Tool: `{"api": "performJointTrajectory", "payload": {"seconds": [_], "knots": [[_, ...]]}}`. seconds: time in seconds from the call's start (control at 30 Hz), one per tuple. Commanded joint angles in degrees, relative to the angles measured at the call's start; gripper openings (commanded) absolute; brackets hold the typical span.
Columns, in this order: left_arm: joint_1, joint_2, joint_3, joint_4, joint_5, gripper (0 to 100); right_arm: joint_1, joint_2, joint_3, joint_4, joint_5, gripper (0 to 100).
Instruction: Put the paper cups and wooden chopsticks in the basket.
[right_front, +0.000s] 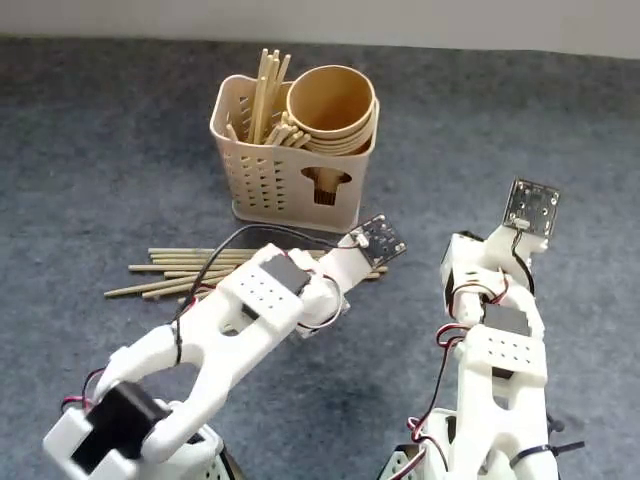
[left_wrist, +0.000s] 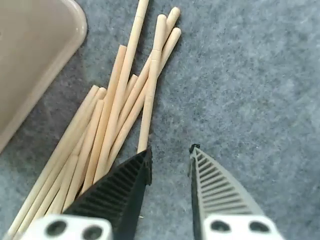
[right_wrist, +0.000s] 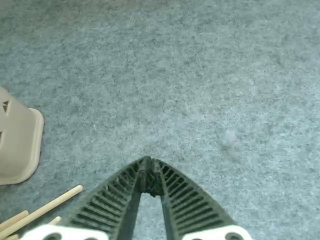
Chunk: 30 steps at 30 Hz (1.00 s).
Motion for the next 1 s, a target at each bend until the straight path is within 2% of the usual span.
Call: {"api": "performJointTrajectory", "payload": {"seconds": [0.0,0.2,0.37,0.43,0.6,0.77,0.97], "knots": [[0.9,2.9,-5.1,-1.0,-0.4,14,-0.4,-0.8,-0.4,-1.3,0.7,1.0],[-2.6,9.7,-9.5,-1.0,-0.6,14,-0.4,-0.8,-0.4,-1.3,0.7,1.0],[-2.4,16.2,-13.0,-0.6,-0.7,13,-0.4,-0.8,-0.4,-1.3,0.7,1.0],[-2.3,17.3,-13.6,-0.6,-0.7,10,-0.4,-0.8,-0.4,-1.3,0.7,1.0],[-2.3,17.2,-13.8,-0.5,-0.7,3,-0.4,-0.8,-0.4,-1.3,0.7,1.0],[-2.3,16.5,-15.0,2.6,-0.7,1,-0.4,-0.8,-0.4,-1.3,0.7,1.0],[-2.3,7.7,-11.7,4.8,-0.5,0,-0.4,-0.8,-0.4,-1.3,0.7,1.0]]}}
